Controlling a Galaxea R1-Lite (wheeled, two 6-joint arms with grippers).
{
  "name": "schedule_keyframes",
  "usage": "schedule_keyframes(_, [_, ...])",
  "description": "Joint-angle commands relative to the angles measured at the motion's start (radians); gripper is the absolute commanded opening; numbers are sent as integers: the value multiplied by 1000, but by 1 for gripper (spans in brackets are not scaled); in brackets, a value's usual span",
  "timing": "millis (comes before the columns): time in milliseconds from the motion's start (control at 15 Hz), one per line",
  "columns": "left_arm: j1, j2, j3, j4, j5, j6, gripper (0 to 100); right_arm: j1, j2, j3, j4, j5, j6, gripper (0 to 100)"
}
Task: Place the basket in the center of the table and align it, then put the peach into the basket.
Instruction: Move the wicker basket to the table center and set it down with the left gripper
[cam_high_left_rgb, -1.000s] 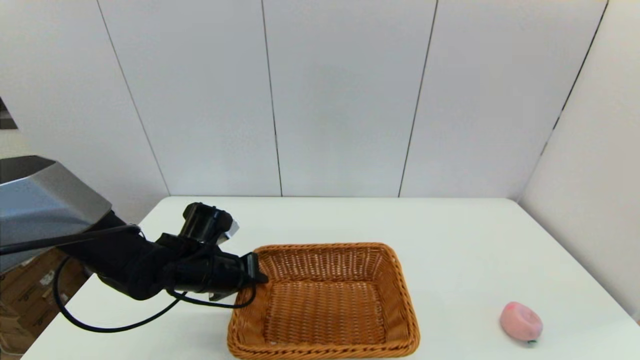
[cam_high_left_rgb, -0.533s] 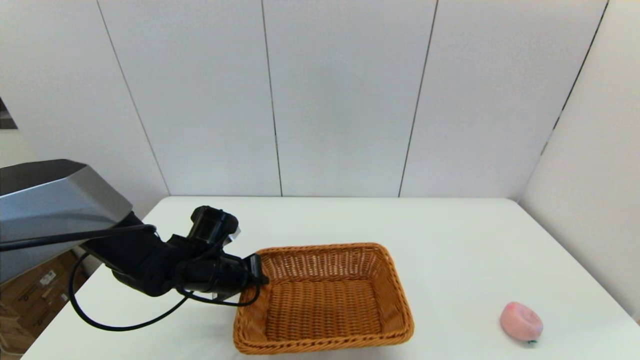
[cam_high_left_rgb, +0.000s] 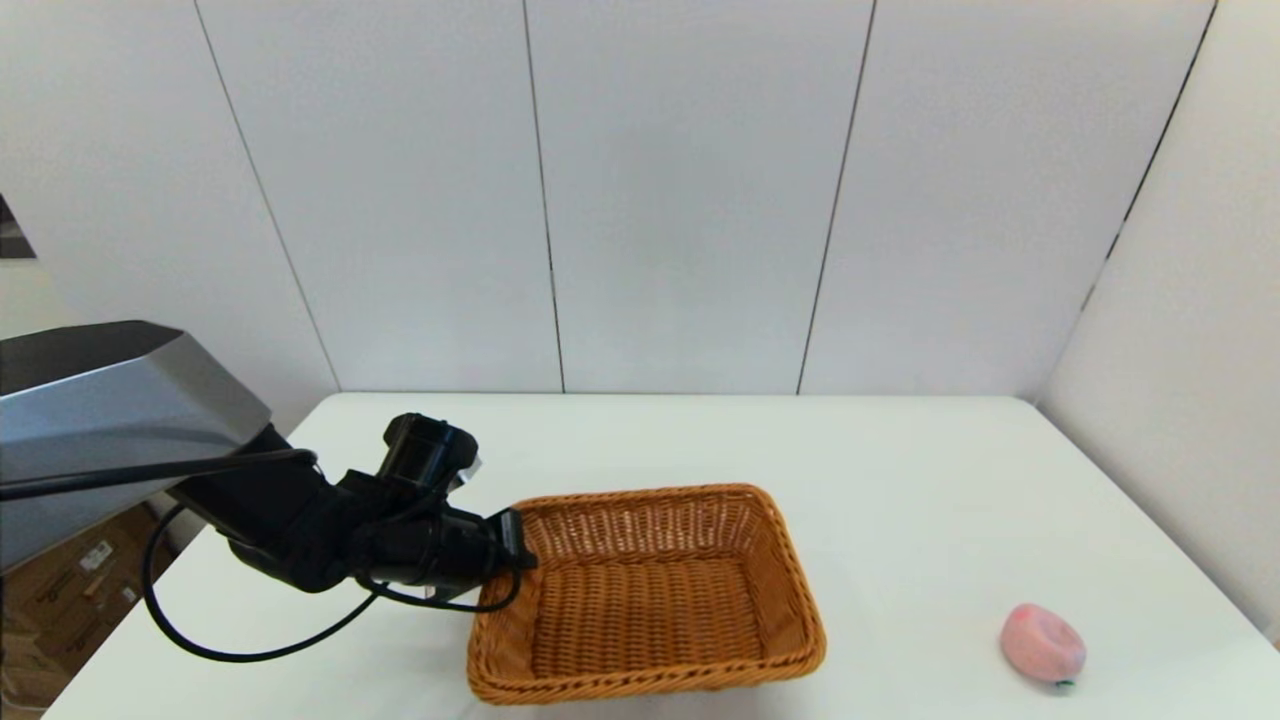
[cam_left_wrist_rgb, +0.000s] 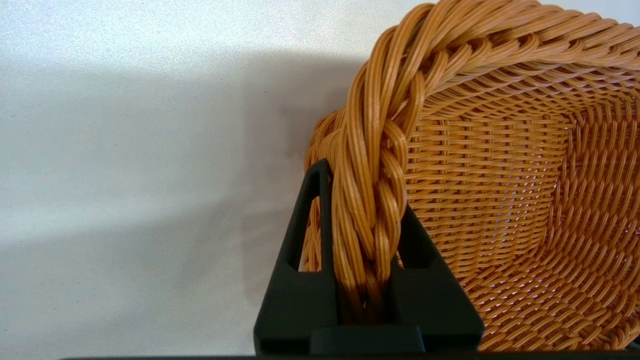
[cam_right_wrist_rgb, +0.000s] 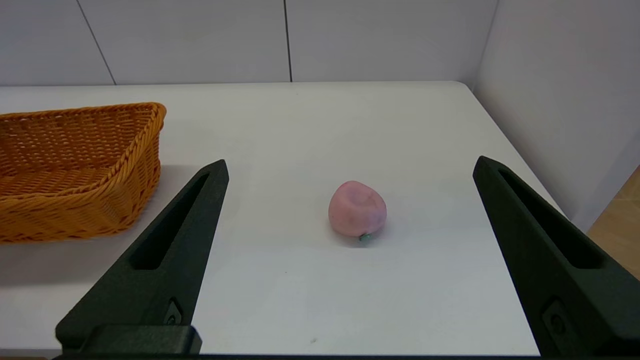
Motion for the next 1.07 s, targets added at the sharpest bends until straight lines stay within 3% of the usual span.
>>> schedule_keyframes(67, [-10, -17, -6, 1, -2, 2, 0, -1, 1, 0, 0, 1, 0, 100])
schedule_keyframes(1067, [-16, -21, -16, 9, 18, 23, 0, 1, 1, 0, 0, 1, 0, 100])
